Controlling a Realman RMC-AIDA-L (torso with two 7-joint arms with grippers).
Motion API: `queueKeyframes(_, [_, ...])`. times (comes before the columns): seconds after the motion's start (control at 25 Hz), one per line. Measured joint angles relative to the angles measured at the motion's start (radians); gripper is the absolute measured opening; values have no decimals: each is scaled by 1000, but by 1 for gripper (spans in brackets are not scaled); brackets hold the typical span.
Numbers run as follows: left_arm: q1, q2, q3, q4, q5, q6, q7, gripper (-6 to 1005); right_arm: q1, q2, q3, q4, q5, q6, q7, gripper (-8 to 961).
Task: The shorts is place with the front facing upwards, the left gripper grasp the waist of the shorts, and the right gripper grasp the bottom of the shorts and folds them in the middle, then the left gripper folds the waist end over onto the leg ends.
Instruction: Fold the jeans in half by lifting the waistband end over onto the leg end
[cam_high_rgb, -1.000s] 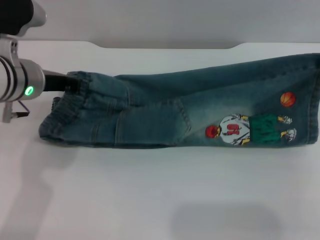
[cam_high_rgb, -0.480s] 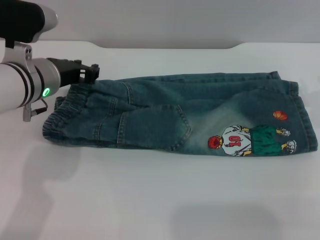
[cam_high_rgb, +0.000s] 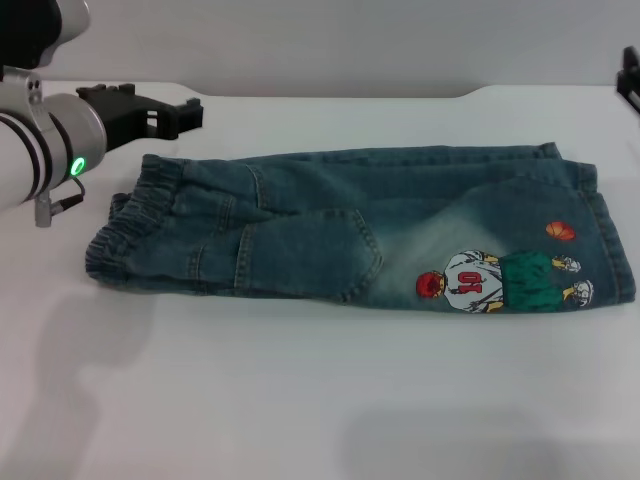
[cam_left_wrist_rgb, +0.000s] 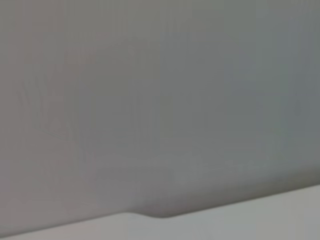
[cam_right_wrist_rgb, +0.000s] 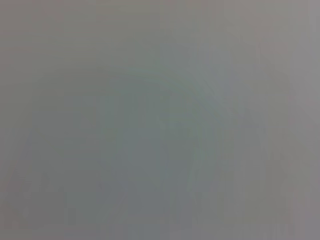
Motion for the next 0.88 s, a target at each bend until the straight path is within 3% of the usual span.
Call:
queueKeyframes(0.08, [2,0,0,-6,0,-18,0,717,42,1,-50,-112,7,-146,11,825])
queueKeyframes(0.28, [13,0,0,-17,0,-61,-2,847,201,7,-202,-560,49,-684,212,830])
queueKeyframes(0.4, [12,0,-2,-21,0,-77,-2,856,264,9,-274,-715,118,-878,341,830])
queueKeyframes(0.48, [-9,0,-37,-55,7,-237,-31,858,279,9,-300,-740,174,-910,363,830])
queueKeyframes(0.88, [-87,3,-110,-74,73,-531,-52,851,291,10,-395,-766,206,-849,364,830])
